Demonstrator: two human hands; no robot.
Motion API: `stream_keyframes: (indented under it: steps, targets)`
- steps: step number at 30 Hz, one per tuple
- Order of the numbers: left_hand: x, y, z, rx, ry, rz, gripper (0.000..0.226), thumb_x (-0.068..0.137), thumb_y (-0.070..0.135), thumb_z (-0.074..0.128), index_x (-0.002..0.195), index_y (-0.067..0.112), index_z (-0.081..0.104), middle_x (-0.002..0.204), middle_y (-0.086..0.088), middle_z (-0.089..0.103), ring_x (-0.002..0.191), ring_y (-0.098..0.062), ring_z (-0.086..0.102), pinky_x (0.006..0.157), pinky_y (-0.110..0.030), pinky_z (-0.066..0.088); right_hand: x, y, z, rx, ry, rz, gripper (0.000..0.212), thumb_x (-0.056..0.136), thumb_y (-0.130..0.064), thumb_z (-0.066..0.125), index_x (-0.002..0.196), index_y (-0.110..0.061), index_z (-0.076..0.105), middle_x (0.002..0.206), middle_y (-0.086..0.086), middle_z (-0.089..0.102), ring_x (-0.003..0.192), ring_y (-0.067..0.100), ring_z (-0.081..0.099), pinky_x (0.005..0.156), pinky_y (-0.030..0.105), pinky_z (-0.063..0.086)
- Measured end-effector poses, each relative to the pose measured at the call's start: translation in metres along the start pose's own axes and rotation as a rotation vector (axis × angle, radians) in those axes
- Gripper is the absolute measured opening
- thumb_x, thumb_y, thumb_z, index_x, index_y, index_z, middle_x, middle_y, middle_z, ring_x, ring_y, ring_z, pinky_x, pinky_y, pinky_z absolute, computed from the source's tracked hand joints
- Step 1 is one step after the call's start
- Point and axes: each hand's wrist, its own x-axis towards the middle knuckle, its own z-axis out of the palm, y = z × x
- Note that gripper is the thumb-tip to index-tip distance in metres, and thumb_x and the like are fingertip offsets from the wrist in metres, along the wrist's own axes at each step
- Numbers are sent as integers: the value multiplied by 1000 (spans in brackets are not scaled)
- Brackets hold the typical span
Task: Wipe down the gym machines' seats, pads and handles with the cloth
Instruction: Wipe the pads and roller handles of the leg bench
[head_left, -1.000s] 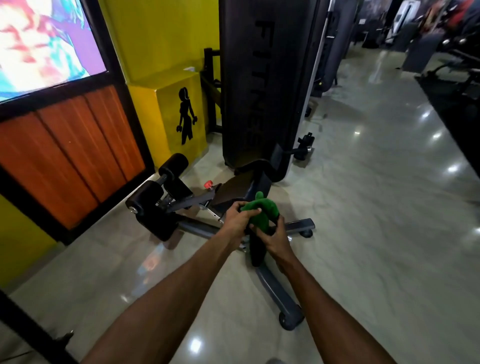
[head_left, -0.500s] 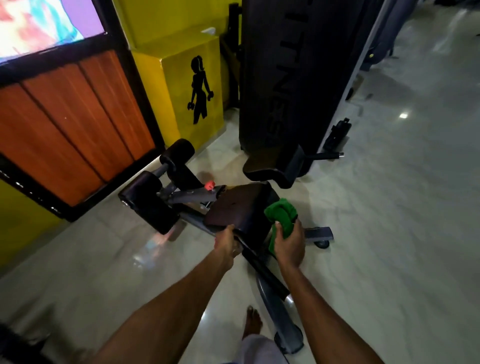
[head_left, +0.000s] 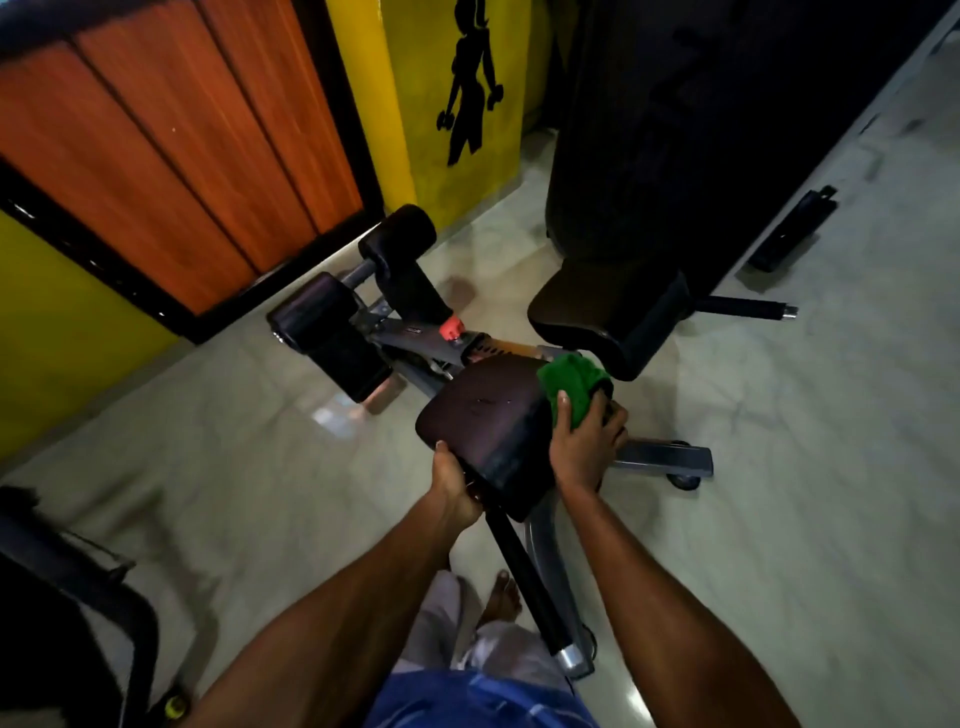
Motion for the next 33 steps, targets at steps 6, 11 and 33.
stream_keyframes:
  steps: [6, 11, 33]
  targets:
    - [14, 2, 4, -203, -27, -17, 60, 104, 47, 26, 134, 8, 59, 120, -11, 66, 79, -27, 63, 80, -35, 51, -77, 20, -7, -134, -71, -519, 41, 91, -42, 63, 121, -16, 57, 116, 13, 48, 98, 36, 55, 76, 43, 51]
    - [23, 3, 1, -272, -15, -51, 47, 104, 39, 32, 105, 6, 66, 90, -9, 71, 66, -29, 64, 73, -38, 51, -15, 13, -22, -276, -149, -546, 40, 94, -52, 58, 117, -19, 61, 116, 11, 49, 97, 33, 56, 72, 41, 52]
    - [43, 4, -23, -270, -66, -171, 54, 96, 53, 37, 96, 7, 66, 78, -10, 67, 72, -28, 62, 60, -33, 55, -41, -48, -7, -527, -256, -794, 38, 85, -54, 64, 111, -26, 69, 115, 7, 56, 98, 27, 52, 78, 40, 44]
